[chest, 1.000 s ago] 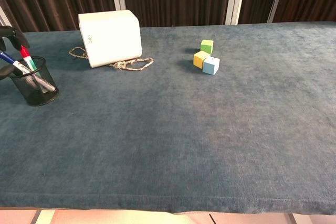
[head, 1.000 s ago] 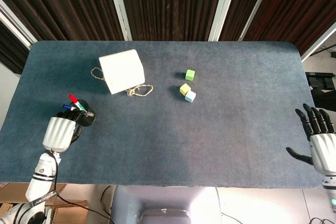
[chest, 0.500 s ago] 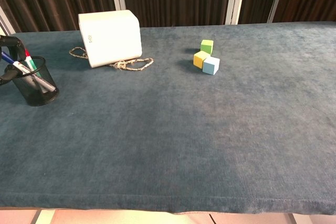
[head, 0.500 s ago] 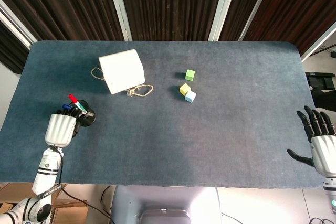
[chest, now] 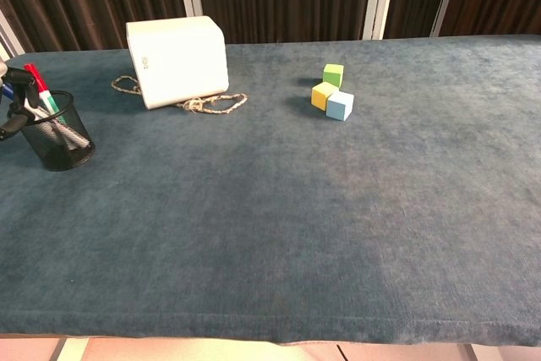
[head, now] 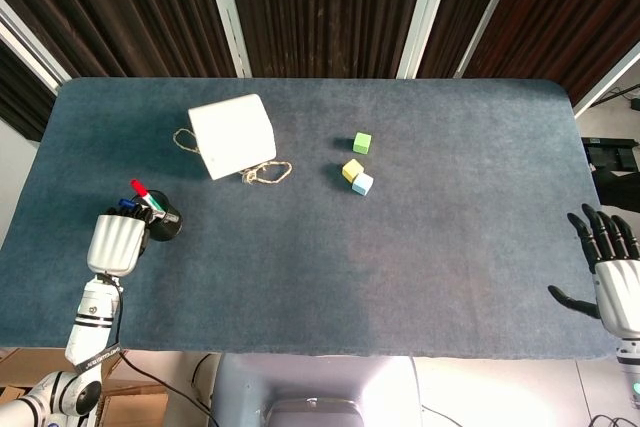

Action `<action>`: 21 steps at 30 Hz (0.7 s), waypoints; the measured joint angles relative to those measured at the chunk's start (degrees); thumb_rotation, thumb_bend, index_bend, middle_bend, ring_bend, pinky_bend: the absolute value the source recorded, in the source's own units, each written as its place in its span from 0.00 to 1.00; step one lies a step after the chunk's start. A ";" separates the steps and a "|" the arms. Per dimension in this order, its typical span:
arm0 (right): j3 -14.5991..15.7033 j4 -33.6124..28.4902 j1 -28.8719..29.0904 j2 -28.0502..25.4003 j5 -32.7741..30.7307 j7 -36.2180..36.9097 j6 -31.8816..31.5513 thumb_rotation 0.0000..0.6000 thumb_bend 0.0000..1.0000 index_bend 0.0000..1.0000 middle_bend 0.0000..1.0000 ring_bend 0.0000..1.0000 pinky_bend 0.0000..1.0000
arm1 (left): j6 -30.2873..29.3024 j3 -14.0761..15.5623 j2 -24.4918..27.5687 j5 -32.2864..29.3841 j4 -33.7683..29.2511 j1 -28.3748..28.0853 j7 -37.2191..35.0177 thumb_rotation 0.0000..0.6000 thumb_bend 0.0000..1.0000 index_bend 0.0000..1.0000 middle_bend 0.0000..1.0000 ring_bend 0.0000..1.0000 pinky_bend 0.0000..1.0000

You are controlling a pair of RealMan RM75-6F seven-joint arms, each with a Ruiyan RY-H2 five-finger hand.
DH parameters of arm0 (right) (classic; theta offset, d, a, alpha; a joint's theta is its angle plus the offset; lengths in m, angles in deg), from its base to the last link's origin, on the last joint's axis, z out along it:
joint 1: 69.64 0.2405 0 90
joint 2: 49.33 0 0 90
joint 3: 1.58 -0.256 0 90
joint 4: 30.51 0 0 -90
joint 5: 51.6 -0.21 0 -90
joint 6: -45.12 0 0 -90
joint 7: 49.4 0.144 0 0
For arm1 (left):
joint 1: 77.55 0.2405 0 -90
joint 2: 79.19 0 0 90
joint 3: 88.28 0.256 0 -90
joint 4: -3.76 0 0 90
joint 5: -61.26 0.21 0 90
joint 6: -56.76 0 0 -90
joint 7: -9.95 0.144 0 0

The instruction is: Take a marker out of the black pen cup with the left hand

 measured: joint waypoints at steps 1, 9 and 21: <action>0.01 0.03 -0.01 0.04 -0.02 0.01 0.04 1.00 0.13 0.00 0.09 0.00 0.14 | 0.00 0.03 -0.03 -0.02 0.03 -0.03 -0.22 1.00 0.45 0.51 0.52 0.54 0.63; 0.11 0.15 -0.09 0.13 0.04 0.32 0.12 1.00 0.13 0.01 0.09 0.00 0.14 | -0.19 0.68 -0.03 0.29 1.00 -0.56 -0.04 1.00 0.51 0.59 0.70 0.68 0.69; 0.01 0.26 -0.22 0.12 0.05 0.66 -0.05 1.00 0.13 0.01 0.09 0.00 0.14 | -3.21 0.97 4.75 2.16 -6.04 0.00 0.11 1.00 0.52 0.62 0.73 0.70 0.70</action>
